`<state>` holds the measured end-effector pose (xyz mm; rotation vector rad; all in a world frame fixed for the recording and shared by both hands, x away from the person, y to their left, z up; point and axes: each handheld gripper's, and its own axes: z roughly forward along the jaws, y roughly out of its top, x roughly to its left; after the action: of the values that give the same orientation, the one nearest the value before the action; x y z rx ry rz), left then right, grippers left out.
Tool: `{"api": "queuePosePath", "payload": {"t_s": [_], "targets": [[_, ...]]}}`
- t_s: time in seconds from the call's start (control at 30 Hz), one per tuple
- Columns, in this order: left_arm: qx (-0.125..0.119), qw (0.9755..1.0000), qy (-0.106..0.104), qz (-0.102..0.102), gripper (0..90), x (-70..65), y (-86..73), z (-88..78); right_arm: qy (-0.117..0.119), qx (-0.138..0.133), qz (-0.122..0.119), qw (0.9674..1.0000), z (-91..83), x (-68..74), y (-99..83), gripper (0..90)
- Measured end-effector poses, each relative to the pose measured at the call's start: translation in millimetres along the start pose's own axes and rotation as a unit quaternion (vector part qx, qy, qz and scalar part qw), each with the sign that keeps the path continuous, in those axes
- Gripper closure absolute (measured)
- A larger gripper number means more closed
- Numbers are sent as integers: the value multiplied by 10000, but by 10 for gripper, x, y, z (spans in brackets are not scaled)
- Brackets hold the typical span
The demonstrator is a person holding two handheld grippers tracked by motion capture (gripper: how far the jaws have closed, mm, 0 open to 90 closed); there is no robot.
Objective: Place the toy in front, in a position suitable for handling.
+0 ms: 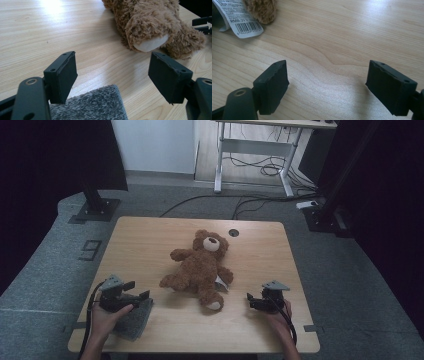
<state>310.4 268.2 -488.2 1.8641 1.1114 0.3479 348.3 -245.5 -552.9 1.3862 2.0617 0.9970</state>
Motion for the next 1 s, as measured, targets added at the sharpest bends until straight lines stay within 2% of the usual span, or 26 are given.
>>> {"api": "queuePosePath", "payload": {"t_s": [0.37, 0.63, 0.73, 0.83, 0.97, 1.0], "targets": [[-2, 10000, 23, -19, 232, 9, -3, -4, 51, -87, 25, 9999, -33, -32, 1, 200], [37, 10000, 16, -4, 232, -6, -8, 14, 190, -372, -79, 9991, -127, 7, 87, 226], [27, 10000, 22, 8, 233, -11, -5, 11, 312, -531, -138, 9980, -168, 36, 135, 234], [19, 10000, 26, 24, 233, -19, -3, 6, 329, -571, -173, 9977, -172, 53, 143, 238], [43, 10000, 31, 53, 233, -36, -7, 23, 459, -757, -176, 9959, -176, 68, 184, 271], [51, 10000, 20, 68, 233, -43, -8, 31, 481, -720, -175, 9961, -168, 73, 206, 270]]}}
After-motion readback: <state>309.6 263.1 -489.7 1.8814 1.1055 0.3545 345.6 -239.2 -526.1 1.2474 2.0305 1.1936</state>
